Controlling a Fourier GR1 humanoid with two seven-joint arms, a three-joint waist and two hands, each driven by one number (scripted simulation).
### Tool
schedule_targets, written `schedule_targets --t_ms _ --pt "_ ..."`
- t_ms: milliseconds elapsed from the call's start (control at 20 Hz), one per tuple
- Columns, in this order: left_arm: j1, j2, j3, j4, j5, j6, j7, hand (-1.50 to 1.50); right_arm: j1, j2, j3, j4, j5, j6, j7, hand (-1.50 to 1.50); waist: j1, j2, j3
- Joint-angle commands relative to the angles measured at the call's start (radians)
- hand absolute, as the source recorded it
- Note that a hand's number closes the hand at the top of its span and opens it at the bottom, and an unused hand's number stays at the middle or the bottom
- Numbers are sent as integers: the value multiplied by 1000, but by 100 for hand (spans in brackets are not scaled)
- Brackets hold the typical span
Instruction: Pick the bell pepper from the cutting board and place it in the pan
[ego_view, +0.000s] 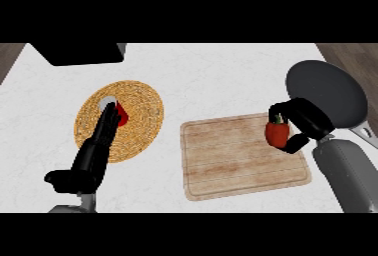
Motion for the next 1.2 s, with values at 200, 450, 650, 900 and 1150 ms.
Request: schedule_targets --t_ms 200,450,650,900,1150 --pt "2 10 7 -1 14 -22 7 0 87 126 -161 -318 -72 -165 409 150 14 4 2" --pt "-7 -3 -6 -4 -6 -18 -9 0 251 165 -174 -621 -91 -134 591 150 42 15 4" --pt "-14 0 1 24 10 -64 -39 0 254 150 -269 -664 -166 -100 658 150 73 24 5" --pt "-5 -22 -33 -70 -29 -30 44 0 209 113 -391 -449 -198 -237 515 150 91 27 6" --pt "-39 -47 -30 6 -35 -45 -12 0 100 -6 -491 -256 -191 -329 407 150 96 31 6"
